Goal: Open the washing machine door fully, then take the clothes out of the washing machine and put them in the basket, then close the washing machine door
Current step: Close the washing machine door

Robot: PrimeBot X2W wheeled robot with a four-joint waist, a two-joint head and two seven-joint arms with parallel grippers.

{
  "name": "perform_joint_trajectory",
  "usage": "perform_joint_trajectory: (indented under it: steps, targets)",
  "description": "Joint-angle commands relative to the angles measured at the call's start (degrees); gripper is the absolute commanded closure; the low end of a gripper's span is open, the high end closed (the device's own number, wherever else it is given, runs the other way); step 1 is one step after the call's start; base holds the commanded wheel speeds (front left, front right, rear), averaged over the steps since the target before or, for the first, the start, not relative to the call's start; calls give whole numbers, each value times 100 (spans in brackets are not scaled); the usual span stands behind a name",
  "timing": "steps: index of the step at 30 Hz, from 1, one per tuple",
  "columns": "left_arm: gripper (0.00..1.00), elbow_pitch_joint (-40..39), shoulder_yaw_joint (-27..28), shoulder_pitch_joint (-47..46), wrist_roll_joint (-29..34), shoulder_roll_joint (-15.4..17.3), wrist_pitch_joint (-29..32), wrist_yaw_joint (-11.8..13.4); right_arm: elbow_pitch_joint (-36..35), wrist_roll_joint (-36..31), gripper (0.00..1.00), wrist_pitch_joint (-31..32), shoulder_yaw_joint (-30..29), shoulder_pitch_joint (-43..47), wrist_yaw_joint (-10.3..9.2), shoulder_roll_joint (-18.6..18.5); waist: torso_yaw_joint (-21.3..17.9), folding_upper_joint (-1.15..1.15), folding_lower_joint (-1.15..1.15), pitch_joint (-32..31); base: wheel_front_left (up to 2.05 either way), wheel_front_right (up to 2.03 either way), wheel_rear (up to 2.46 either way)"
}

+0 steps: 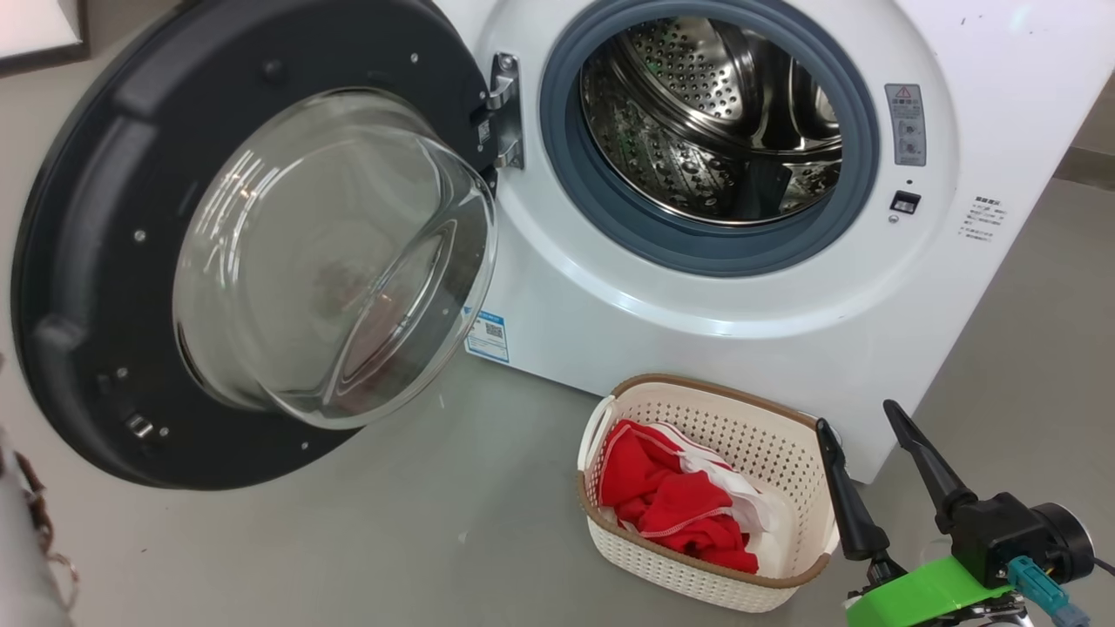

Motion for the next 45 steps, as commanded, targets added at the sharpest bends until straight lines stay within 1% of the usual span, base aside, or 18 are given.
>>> perform_joint_trajectory:
  steps: [1, 8, 12, 16, 17, 21, 26, 34, 38, 45]
  targets:
    - [100, 182, 192, -366, -147, 362, 152, 65, -132, -42, 0, -36, 120, -105, 20, -65, -43, 0, 0, -1, 0, 0, 0]
    - [100, 1370, 429, -835, -610, 716, 882, 199, -105, -76, 0, -36, 197, -98, 20, -65, -162, 0, 0, 27, 0, 0, 0]
    - [100, 1835, 488, -998, -885, 844, 1483, 133, -96, -85, 0, -36, 197, -87, 20, -65, -197, 0, 0, 24, 0, 0, 0]
    - [100, 2127, 385, -1078, -919, 954, 1871, 62, -73, -81, 0, -36, 221, -56, 20, -65, -215, 0, 0, 5, 0, 0, 0]
    - [100, 2127, 385, -1078, -919, 954, 1871, 62, -73, -81, 0, -36, 221, -56, 20, -65, -215, 0, 0, 5, 0, 0, 0]
    - [100, 2344, 189, -1063, -840, 1043, 2254, 18, -79, -80, 0, -36, 233, -86, 20, -65, -255, 0, 0, 9, 0, 0, 0]
    - [100, 2510, 50, -1035, -803, 1115, 2548, -98, -104, -87, 0, -36, 292, -90, 20, -65, -295, 0, 0, 27, 0, 0, 0]
    - [100, 2674, 87, -1038, -996, 1122, 2938, -254, -100, -122, 0, -36, 303, -90, 20, -65, -302, 0, 0, 63, 0, 0, 0]
    - [100, 2696, 16, -966, -971, 1170, 3090, -327, -99, -106, 0, -36, 338, -77, 20, -65, -294, 0, 0, 70, 0, 0, 0]
    - [100, 2656, 2, -952, -1110, 1116, 3452, -468, -122, -99, 0, -36, 360, -66, 20, -65, -227, 0, 0, 116, 0, 0, 0]
